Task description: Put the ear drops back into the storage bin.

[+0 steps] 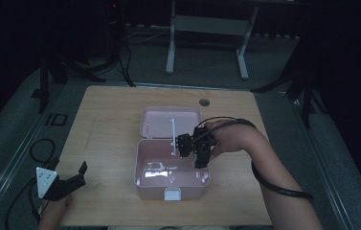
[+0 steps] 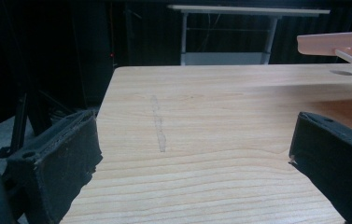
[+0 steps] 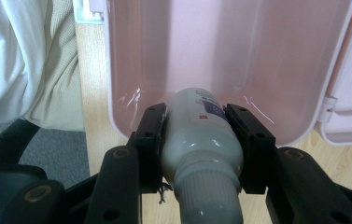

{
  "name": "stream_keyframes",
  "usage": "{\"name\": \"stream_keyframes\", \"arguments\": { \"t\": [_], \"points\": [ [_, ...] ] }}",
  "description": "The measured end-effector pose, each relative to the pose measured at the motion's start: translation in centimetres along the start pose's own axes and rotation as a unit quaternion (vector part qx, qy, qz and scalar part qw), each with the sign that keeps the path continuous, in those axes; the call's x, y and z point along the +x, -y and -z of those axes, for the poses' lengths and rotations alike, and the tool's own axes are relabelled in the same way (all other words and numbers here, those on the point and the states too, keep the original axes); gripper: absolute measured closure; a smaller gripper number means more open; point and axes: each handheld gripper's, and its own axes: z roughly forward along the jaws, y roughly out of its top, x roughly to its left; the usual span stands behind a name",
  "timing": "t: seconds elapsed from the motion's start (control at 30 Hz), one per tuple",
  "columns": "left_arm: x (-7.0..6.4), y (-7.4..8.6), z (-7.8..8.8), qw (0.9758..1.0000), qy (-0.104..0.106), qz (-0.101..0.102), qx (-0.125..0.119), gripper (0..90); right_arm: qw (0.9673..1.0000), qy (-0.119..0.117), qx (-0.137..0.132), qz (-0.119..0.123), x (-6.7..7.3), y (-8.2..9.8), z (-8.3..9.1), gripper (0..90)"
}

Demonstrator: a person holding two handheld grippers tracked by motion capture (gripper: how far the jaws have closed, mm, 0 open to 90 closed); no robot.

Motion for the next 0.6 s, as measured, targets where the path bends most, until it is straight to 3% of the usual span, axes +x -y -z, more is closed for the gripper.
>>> {"name": "stream_keyframes", "arguments": {
  "t": [0.13,0.6],
  "points": [
    [0.0,0.0,0.0,1.0,0.0,0.0,0.0,2.0,1.0,-0.005,-0.001,0.002,0.0,0.0,-0.5,59.7],
    [0.0,0.0,0.0,1.0,-0.001,0.001,0.0,1.9,0.9992,-0.037,0.017,0.007,-0.2,-0.2,-5.5,59.6]
  ]
}}
